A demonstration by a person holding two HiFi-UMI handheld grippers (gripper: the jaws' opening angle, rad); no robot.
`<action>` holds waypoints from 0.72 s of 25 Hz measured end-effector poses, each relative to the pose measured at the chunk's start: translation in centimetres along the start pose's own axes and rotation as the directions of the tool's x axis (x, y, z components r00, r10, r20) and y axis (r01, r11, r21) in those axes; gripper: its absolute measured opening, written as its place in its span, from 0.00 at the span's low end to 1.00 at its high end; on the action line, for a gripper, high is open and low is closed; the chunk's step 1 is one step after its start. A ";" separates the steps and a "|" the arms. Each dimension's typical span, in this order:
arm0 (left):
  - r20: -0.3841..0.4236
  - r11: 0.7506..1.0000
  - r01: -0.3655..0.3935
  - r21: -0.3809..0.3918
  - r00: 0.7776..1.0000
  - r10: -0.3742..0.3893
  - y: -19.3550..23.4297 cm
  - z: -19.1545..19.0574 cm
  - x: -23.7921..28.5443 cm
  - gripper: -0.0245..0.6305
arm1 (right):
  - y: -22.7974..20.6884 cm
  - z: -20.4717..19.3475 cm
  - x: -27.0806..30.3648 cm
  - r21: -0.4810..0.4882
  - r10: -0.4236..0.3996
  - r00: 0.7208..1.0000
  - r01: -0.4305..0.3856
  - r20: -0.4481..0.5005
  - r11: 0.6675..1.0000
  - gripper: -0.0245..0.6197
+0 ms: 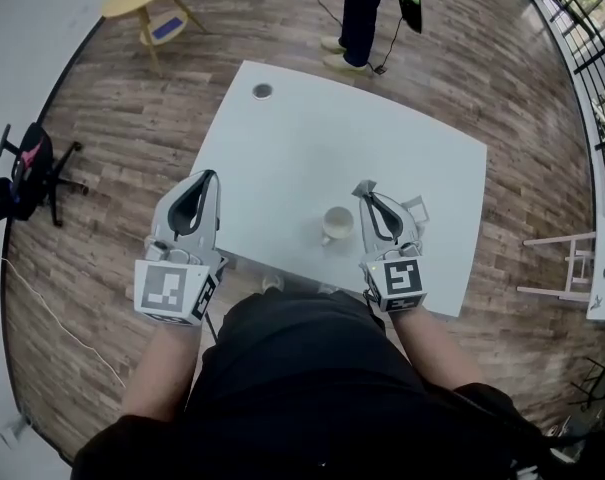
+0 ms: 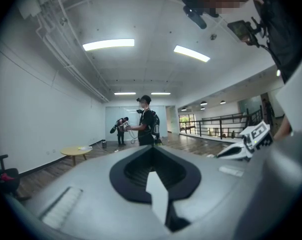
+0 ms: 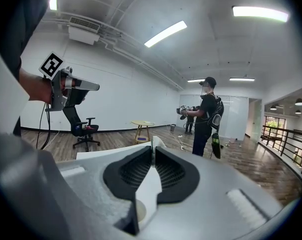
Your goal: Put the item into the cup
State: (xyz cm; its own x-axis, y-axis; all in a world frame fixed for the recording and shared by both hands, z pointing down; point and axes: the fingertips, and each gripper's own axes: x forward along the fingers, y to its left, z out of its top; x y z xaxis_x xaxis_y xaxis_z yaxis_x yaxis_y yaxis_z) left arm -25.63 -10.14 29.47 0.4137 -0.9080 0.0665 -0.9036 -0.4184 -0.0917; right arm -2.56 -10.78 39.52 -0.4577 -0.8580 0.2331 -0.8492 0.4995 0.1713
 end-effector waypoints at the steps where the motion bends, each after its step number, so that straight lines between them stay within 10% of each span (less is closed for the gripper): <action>1: -0.001 1.000 0.000 -0.003 1.000 0.000 0.1 -0.1 0.0 0.03 | 0.1 0.0 0.0 -0.002 0.001 1.000 -0.001 -0.002 1.000 0.09; 18: -0.038 0.998 0.057 -0.026 0.998 -0.058 -1.2 -1.4 1.8 0.03 | 0.7 -1.4 -0.3 0.014 0.009 0.999 -0.008 -0.048 1.000 0.09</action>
State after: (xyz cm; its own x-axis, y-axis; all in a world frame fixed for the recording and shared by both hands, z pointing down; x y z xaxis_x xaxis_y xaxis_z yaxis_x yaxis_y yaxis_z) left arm -23.99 -11.20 31.10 0.4605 -0.8809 0.1095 -0.8814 -0.4684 -0.0617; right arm -2.59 -9.99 40.85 -0.4519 -0.8469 0.2804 -0.8490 0.5048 0.1564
